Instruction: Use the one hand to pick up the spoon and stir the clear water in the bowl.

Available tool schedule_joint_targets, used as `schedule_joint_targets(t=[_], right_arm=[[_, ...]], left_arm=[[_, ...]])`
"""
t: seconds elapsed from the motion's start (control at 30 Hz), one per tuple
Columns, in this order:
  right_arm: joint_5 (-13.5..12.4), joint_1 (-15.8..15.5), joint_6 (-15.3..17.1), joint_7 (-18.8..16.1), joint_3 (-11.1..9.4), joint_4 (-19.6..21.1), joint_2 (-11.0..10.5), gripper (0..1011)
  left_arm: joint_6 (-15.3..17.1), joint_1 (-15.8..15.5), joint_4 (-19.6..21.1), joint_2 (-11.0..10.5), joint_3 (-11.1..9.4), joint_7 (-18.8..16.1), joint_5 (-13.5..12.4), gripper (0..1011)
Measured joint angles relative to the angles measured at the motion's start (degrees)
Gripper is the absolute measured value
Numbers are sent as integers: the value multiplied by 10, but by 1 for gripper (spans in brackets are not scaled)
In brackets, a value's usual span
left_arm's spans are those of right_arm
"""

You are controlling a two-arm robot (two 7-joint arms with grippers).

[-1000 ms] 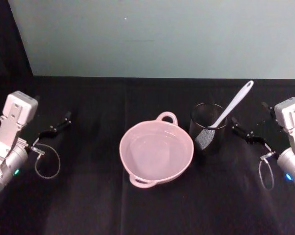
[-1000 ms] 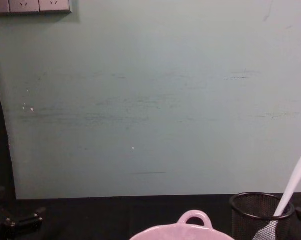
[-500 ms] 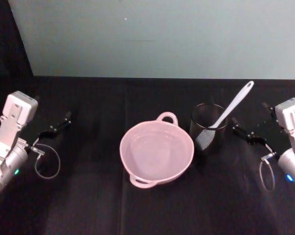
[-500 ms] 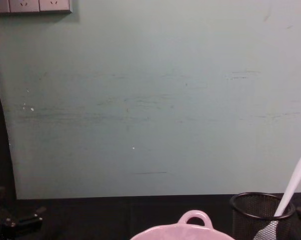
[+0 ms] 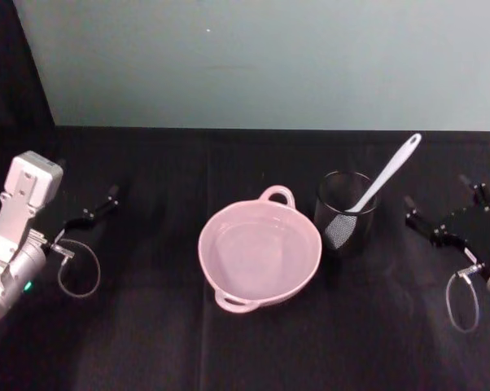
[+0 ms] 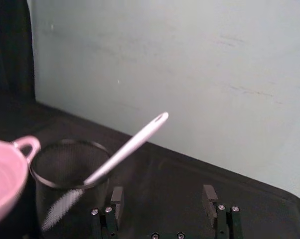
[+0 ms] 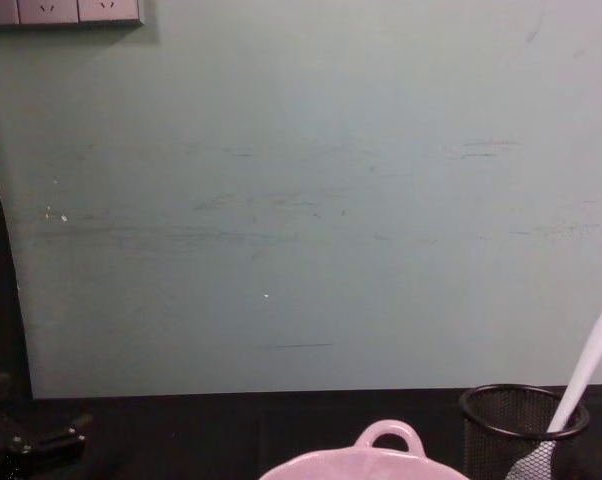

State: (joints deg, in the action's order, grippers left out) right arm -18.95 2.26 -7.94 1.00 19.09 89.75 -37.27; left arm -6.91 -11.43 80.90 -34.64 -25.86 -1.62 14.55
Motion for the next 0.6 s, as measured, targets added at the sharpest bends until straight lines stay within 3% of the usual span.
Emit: schedule_joint_targets(t=[0.13,0.3,0.33,0.4,0.5,0.6], right_arm=[[-37,0,-7,-24,-14,1,15,1002],[-133,24,-7,-92,-34,-28,56,1002],[-164,33,-1,-112,-40,-38,69,1003],[-179,38,5,-122,-43,-44,76,1002],[-240,63,36,-156,-57,-72,108,1002],[-279,79,68,-172,-67,-89,128,1002]], left_arm=[[0,0,0,0,0,0,0,1011],[0,0,0,0,0,0,0,1011],[0,0,0,0,0,0,0,1011],[0,0,0,0,0,0,0,1011],[0,0,0,0,0,0,0,1011],[0,0,0,0,0,0,0,1011]])
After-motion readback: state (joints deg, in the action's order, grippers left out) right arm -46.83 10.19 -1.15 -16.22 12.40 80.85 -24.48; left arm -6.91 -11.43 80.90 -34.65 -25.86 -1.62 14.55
